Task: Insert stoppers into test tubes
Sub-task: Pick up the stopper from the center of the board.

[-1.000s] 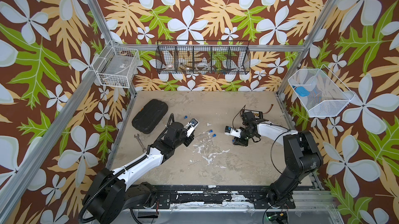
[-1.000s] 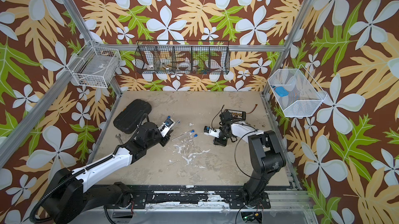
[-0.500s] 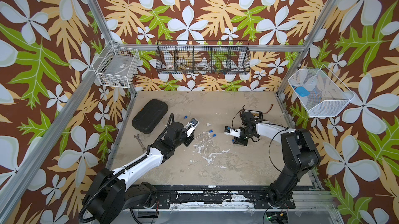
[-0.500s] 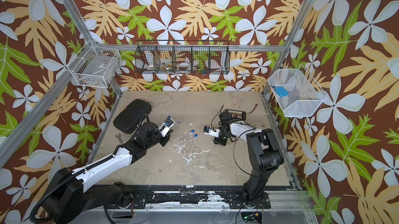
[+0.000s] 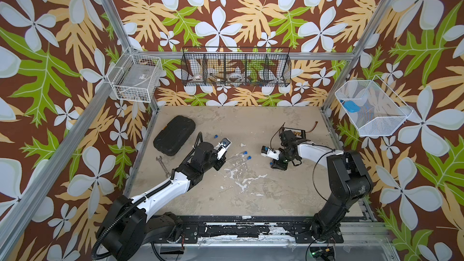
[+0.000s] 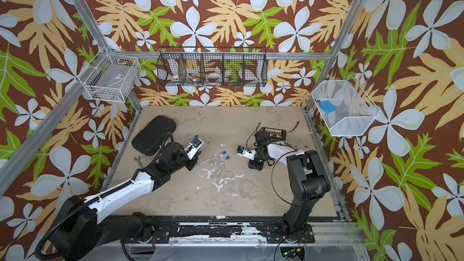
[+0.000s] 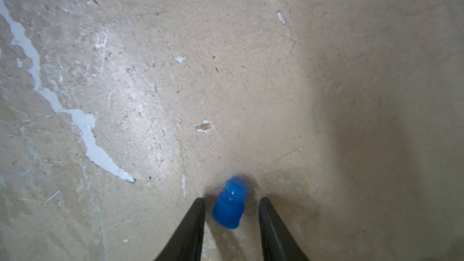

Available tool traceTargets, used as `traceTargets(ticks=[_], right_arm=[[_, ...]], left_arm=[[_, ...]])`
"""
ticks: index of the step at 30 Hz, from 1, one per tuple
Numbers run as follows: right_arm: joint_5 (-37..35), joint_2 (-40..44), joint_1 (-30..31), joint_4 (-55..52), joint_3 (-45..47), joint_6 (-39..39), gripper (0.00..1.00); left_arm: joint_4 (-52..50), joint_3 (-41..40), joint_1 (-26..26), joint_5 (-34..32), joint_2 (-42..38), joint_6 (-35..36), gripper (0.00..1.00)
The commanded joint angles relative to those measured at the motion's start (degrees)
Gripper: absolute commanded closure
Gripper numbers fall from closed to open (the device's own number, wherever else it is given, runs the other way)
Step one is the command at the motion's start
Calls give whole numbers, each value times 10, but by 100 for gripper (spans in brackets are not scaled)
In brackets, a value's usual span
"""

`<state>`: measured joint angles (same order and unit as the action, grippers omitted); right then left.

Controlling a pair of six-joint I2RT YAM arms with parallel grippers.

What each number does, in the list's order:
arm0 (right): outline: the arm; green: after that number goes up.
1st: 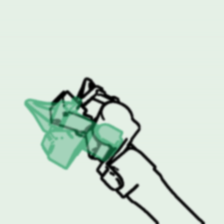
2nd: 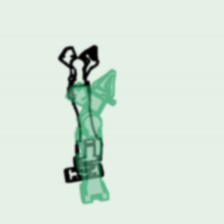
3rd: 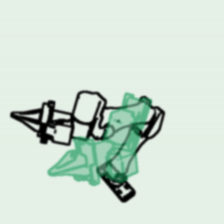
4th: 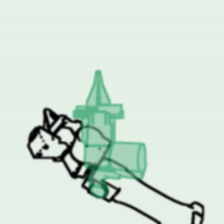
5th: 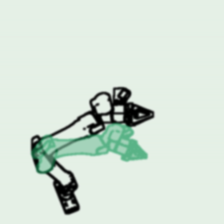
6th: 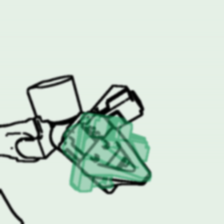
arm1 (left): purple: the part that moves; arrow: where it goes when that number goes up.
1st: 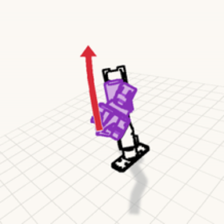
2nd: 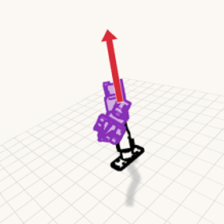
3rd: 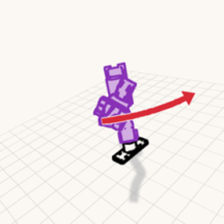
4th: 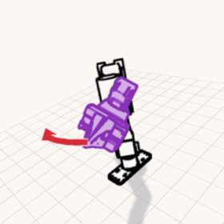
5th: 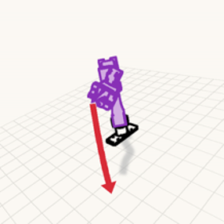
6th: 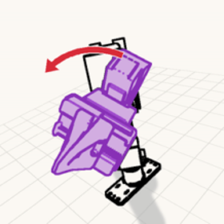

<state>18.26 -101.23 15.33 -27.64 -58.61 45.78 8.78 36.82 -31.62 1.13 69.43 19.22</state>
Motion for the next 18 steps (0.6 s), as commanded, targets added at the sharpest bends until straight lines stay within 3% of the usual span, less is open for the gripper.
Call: traceTargets(ticks=[1,18], right_arm=[[-7,-4,1,2,-4,-25,61],[-19,-11,17,2,-3,-59,61]], left_arm=[[12,2,2,3,0,-4,100],[12,-1,2,4,-2,-4,100]])
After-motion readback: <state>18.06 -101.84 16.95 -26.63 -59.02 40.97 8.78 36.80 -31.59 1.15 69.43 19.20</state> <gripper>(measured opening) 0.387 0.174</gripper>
